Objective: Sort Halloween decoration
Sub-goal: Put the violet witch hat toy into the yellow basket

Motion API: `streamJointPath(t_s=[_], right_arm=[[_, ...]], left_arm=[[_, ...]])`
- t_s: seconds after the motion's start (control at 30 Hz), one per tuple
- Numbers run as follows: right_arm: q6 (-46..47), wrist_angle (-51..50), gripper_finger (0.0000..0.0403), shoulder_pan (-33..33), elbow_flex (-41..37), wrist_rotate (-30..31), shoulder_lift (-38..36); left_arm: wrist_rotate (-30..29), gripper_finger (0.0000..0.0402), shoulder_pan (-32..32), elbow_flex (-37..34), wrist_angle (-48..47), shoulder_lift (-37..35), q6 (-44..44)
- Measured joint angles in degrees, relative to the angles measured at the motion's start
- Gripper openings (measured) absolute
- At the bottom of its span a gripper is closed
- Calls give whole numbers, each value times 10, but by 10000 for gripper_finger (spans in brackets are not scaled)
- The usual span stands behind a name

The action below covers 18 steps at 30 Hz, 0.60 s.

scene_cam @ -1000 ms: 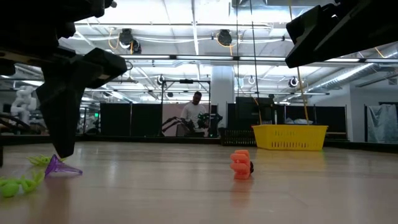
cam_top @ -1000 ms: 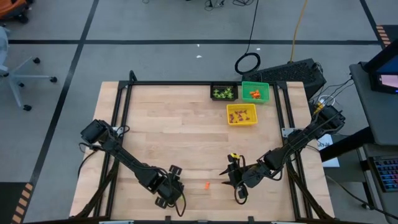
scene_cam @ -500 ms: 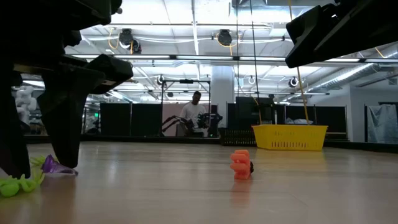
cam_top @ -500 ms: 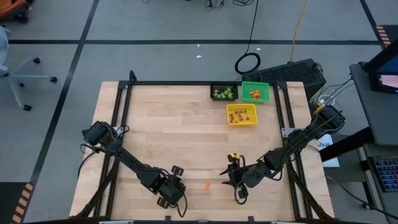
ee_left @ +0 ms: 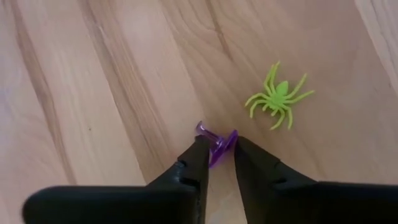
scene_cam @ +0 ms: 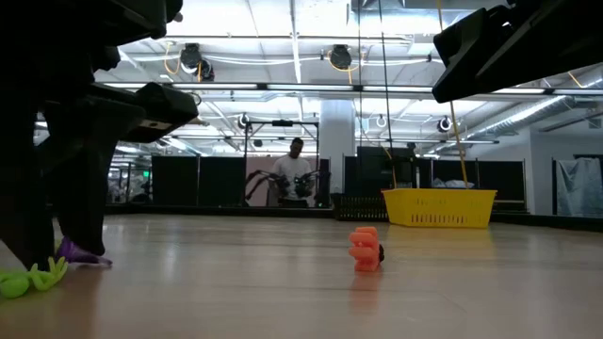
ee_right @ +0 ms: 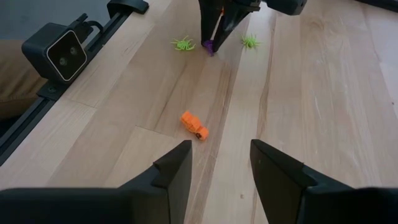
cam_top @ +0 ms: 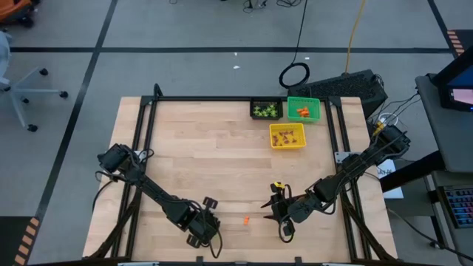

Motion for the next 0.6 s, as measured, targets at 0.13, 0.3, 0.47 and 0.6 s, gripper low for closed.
streamJointPath(t_s=[0.13,0.3,0.47,0.6], right_arm=[[0,0,151,0,0,0,0],[0,0,151,0,0,0,0],[0,0,151,0,0,0,0],[0,0,151,0,0,0,0]], left_arm=[[-9,39,1,0,4,1,-6],[-32,12,2,0,6,2,-6],[-47,6,2,0,4,2,-6],[-49,6,2,0,4,2,-6]])
